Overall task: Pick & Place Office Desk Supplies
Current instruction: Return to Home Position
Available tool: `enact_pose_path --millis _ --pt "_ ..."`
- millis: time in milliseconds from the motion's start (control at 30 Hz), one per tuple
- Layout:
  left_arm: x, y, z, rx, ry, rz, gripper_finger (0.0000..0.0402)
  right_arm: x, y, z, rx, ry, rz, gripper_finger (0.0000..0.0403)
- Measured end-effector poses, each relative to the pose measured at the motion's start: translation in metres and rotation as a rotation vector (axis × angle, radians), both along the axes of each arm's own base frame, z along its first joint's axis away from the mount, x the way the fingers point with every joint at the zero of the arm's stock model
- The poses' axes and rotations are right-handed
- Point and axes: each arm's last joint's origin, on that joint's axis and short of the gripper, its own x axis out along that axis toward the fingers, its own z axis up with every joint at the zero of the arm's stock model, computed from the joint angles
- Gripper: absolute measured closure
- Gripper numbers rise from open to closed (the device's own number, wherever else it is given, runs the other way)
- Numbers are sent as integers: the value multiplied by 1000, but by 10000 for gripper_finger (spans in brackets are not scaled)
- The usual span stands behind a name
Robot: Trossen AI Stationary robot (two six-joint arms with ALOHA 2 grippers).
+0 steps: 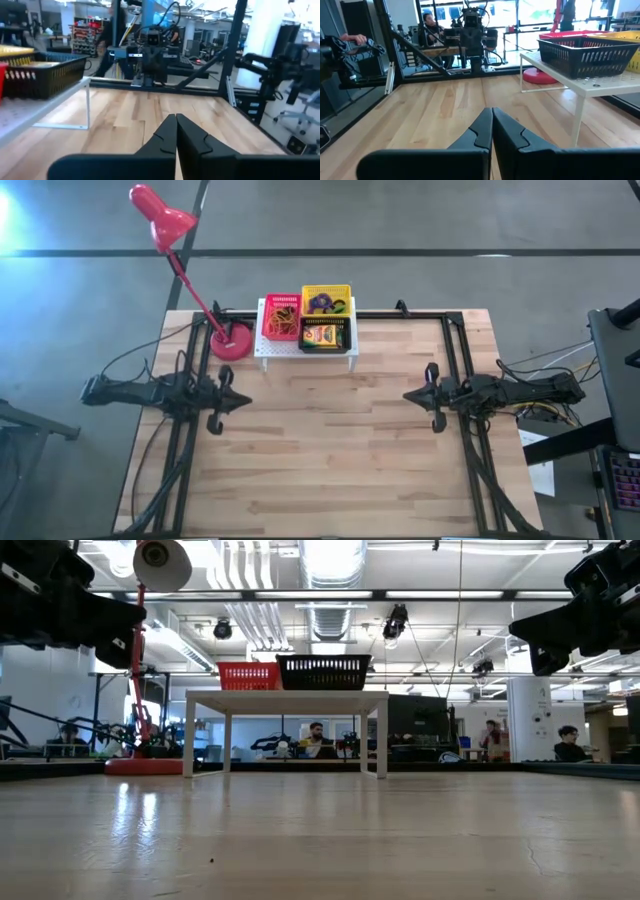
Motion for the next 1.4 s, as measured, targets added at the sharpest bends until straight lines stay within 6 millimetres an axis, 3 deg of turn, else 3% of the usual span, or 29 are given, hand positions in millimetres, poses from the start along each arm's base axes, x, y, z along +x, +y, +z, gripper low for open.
enact_pose_path --millis 267,1400 --pt "0 -2 -1 175 -11 -37 400 0 0 0 0 0 0 394" --pt "-1 -4 1 117 -21 46 401 0 0 0 0 0 0 394"
